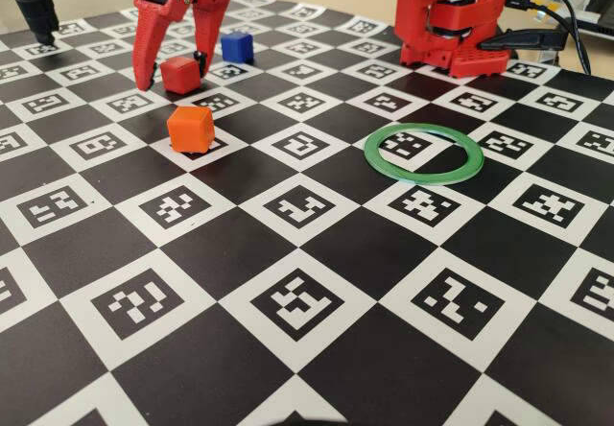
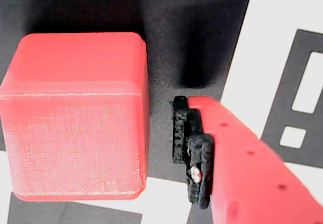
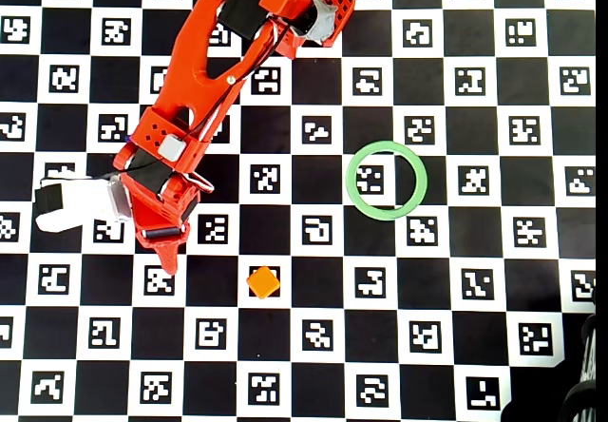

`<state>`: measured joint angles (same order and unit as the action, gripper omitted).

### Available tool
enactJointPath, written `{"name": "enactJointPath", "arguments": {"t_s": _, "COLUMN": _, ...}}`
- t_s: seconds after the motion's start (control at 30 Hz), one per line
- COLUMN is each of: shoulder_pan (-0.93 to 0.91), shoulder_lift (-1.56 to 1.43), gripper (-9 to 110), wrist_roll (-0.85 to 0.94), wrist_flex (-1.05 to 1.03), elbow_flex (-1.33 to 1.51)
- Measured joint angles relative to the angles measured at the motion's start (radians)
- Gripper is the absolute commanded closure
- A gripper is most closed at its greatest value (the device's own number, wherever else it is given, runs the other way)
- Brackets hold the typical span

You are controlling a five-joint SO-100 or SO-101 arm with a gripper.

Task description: Grab the red cube then put it in the green circle then put the blue cube on top and finally the orange cube on top

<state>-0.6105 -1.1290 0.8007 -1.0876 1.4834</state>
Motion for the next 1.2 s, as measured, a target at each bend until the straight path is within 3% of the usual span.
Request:
{"name": "enactJointPath", "arguments": {"t_s": 0.47, "shoulder_pan": 0.000, "shoulder_lift": 0.009, "gripper": 59, "wrist_roll": 0.006, "wrist_flex": 0.000, "elbow_flex": 0.000}}
{"name": "enactJointPath", "arguments": {"t_s": 0.57, "shoulder_pan": 0.000, "shoulder_lift": 0.009, "gripper": 64, "wrist_roll": 0.006, "wrist_flex": 0.000, "elbow_flex": 0.000}}
{"name": "enactJointPath", "arguments": {"t_s": 0.83, "shoulder_pan": 0.000, "shoulder_lift": 0.009, "gripper": 96, "wrist_roll": 0.006, "wrist_flex": 0.000, "elbow_flex": 0.000}}
{"name": "enactJointPath", "arguments": {"t_s": 1.2, "shoulder_pan": 0.000, "shoulder_lift": 0.009, "gripper": 98, "wrist_roll": 0.005, "wrist_flex": -0.002, "elbow_flex": 0.000}}
